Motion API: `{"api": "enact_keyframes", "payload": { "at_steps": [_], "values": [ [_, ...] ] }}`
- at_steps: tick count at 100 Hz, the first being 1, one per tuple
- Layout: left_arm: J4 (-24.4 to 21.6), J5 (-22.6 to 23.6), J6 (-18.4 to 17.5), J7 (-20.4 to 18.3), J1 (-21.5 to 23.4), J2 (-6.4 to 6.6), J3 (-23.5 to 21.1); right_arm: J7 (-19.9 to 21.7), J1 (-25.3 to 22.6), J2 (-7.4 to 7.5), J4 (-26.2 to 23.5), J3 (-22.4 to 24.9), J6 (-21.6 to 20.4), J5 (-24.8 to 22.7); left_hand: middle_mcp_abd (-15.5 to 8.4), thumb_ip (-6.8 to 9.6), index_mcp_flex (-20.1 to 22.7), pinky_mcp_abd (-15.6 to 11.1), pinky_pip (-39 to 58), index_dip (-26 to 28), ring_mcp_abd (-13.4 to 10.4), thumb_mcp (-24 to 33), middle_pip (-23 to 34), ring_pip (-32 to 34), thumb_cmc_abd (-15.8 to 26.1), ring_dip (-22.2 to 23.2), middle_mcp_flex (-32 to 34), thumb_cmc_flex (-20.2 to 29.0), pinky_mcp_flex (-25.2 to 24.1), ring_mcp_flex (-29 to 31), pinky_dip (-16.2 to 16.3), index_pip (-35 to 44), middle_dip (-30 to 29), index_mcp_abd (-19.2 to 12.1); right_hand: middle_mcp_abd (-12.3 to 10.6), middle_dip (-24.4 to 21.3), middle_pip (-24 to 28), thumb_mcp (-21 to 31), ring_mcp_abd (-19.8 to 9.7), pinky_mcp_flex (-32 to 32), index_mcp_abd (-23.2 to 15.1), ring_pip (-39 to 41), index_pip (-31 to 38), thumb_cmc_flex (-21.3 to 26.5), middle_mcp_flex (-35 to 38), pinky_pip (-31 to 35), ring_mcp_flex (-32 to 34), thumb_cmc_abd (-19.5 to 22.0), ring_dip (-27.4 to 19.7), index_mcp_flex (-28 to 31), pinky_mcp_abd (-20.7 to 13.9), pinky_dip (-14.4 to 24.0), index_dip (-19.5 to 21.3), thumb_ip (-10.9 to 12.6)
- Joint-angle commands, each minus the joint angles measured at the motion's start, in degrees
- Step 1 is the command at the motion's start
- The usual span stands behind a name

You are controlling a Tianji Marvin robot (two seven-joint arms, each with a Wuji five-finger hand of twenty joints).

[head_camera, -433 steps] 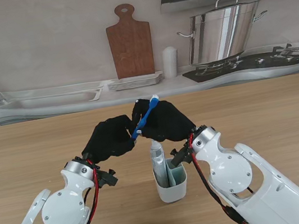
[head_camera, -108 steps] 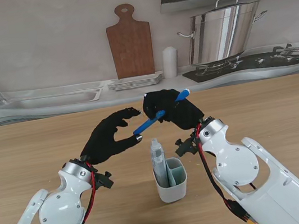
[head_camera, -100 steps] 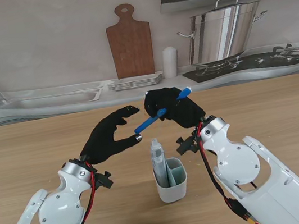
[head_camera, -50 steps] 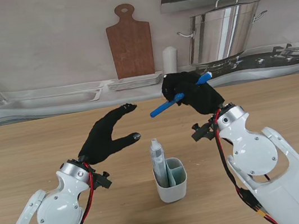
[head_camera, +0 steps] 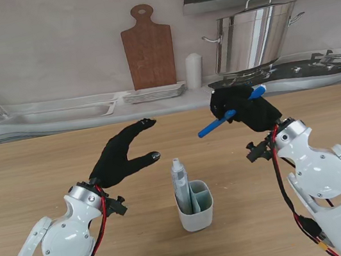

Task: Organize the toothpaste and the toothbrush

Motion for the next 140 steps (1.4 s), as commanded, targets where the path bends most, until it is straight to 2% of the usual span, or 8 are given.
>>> {"api": "enact_keyframes", "payload": {
  "at_steps": [1,32,54,69,140],
  "values": [
    [-0.56,-0.16,-0.05,-1.08,-0.04,-0.08,0.09,1.3,-1.48,0.43,0.84,0.69,-0.36,0.17,-0.22,-0.22,-2.39,0.55,-0.57,-0.28,-0.37,-1.16,-1.05,-0.4,1.66,-1.28,-1.76,-1.02,-0.52,-0.9,-0.6,-0.73,-2.11,0.36,7.51,1.51,5.04,11.12,-11.81,1.58,-1.27,1.95,2.28,2.08,8.36,5.36,-2.01,13.27,1.42,2.01,-4.28,0.79,0.54,2.67],
    [0.09,-0.33,-0.3,-1.6,-1.15,-0.01,1.03,4.66,-5.6,1.17,1.43,4.35,-1.58,2.08,-0.25,-0.15,-2.65,0.28,-1.25,-0.27,-0.39,-1.69,-1.18,-0.61,2.07,-1.5,-2.11,-1.01,-0.87,-1.45,-0.76,-0.92,-2.19,0.42,7.6,1.85,4.87,11.12,-11.77,1.62,-1.24,1.95,2.09,1.91,8.66,5.71,-1.99,13.37,1.65,1.92,-3.96,0.68,0.43,2.32],
    [0.91,1.07,-2.38,-0.88,-1.58,0.01,1.83,6.63,-7.87,1.52,1.86,5.04,-1.36,3.63,-0.52,-0.46,-6.2,-1.81,-6.14,-1.13,-1.03,-2.97,-1.96,-2.19,4.47,-3.0,-5.06,-2.14,-2.18,-5.52,-3.12,-2.7,-3.0,0.72,7.84,2.11,4.67,11.12,-11.58,1.66,-0.91,1.98,1.76,1.88,8.85,5.98,-1.99,13.39,1.8,1.89,-3.68,0.58,0.28,2.03],
    [1.19,1.2,-2.87,-0.7,-1.72,-0.01,2.04,7.89,-9.33,1.73,1.99,5.13,-1.3,4.9,-0.64,-0.79,-7.1,-2.37,-8.43,-3.13,-1.38,-3.85,-2.08,-2.39,6.02,-4.0,-7.15,-2.7,-2.82,-7.7,-4.02,-6.8,-3.66,0.56,7.98,2.27,4.54,11.12,-11.42,1.66,-0.8,1.97,1.64,1.96,8.94,6.13,-1.99,13.46,1.87,1.88,-3.41,0.49,0.26,1.74],
    [1.64,0.75,-2.32,-1.09,-2.07,0.01,2.32,9.51,-11.91,2.04,0.35,2.96,-1.74,7.53,-0.35,-0.81,-7.0,-1.9,-10.34,-2.24,-1.18,-4.2,-1.62,-2.02,6.46,-4.23,-7.21,-2.21,-2.43,-7.88,-3.77,-7.58,-3.74,0.77,8.09,2.5,4.36,11.12,-11.69,1.7,-0.71,1.88,1.33,1.43,9.02,6.42,-1.93,13.93,1.99,1.8,-3.47,0.18,0.18,0.79]
  ]
}}
